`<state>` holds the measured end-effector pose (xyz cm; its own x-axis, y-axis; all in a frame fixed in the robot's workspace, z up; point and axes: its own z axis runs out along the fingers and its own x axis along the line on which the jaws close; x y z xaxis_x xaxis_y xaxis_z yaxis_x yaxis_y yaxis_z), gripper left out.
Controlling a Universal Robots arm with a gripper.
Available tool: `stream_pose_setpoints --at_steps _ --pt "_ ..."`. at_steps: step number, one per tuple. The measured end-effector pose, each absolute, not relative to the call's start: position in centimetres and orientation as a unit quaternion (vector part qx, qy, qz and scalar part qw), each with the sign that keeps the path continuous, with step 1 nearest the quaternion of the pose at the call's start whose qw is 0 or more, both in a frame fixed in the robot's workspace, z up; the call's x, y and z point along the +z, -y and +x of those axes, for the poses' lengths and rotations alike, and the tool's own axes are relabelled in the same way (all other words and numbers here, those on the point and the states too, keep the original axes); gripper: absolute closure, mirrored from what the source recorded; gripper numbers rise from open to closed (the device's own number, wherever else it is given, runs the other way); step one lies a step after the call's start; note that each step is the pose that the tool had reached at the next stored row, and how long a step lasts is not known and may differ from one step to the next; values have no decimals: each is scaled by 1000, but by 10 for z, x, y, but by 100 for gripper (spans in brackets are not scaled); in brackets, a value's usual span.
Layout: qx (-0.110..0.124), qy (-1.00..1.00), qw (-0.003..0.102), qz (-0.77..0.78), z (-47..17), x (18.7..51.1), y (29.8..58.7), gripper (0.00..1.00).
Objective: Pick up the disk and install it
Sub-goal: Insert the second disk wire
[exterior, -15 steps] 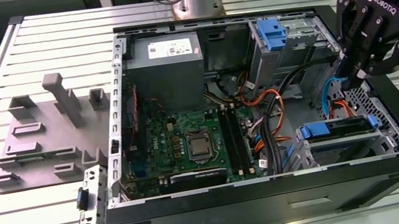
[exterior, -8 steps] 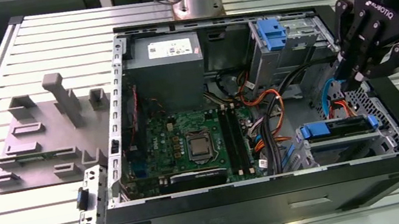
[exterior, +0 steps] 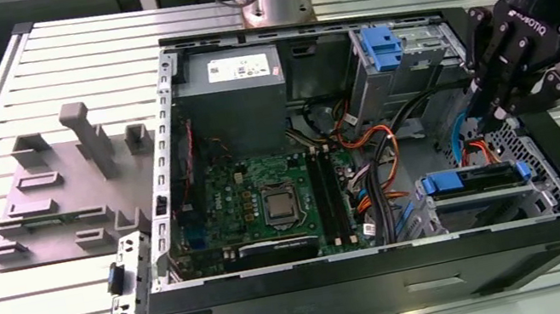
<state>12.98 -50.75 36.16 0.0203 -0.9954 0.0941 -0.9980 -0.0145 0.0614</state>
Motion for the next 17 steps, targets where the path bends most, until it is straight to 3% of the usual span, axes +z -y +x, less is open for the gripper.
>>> stream_pose_setpoints --at_steps 5,7,17 --pt "12 700 55 712 130 359 508 71" --pt "12 700 55 712 130 359 508 84" --pt "8 699 50 713 129 357 516 84"
